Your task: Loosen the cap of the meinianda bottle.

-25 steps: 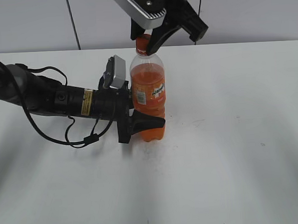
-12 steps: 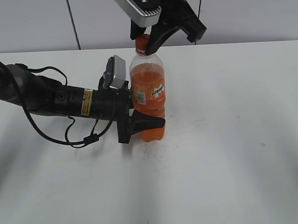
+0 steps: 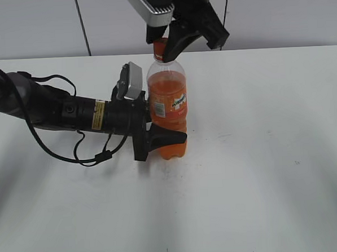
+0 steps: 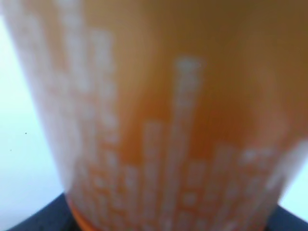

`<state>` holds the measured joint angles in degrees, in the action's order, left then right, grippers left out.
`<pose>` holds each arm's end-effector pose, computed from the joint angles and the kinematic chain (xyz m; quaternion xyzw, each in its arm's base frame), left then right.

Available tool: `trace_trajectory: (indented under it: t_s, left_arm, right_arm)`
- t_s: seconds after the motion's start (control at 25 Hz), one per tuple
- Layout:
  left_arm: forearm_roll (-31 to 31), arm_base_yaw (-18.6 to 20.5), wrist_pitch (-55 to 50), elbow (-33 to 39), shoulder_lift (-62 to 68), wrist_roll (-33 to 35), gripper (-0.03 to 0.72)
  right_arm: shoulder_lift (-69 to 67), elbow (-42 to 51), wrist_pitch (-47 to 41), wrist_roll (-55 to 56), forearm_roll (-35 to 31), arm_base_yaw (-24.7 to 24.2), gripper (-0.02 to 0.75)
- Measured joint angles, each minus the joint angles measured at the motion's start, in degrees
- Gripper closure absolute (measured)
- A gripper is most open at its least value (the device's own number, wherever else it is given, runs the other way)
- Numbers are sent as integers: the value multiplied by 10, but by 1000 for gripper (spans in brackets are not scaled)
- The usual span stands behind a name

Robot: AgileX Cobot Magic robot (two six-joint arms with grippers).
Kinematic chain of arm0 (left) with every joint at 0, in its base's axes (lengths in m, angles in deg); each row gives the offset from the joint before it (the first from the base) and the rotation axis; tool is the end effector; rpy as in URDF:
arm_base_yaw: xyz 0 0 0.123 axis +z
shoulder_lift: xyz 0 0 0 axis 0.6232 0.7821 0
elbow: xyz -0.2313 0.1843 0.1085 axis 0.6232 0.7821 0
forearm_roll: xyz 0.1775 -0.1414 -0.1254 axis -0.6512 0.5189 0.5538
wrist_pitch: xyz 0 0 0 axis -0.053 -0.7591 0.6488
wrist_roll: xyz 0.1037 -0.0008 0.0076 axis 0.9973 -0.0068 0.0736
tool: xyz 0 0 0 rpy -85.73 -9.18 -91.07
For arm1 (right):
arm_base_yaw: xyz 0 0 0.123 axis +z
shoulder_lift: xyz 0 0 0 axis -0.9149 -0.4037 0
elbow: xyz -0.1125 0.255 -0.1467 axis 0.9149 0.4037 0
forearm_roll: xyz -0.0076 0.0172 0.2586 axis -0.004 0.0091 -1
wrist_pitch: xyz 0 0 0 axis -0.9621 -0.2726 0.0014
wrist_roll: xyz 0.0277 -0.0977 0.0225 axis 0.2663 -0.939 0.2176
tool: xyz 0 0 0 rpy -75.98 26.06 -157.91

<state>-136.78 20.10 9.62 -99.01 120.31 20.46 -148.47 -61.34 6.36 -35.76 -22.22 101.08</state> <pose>0.3911 -0.2268 0.0881 0.5678 0.5924 -0.3991 0.4091 0.3607 0.2809 0.3319 -0.8891 0.3992 0.0043 0.2240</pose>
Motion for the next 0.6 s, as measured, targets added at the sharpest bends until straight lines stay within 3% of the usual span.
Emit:
trace_trajectory:
  t_s: [0.4, 0.6]
  left_arm:
    - [7, -2, -5, 0, 0, -6, 293]
    - [7, -2, -5, 0, 0, -6, 293]
  right_arm:
    - [-1, 0, 0, 50, -34, 3, 313]
    - [2, 0, 0, 106, -44, 3, 295]
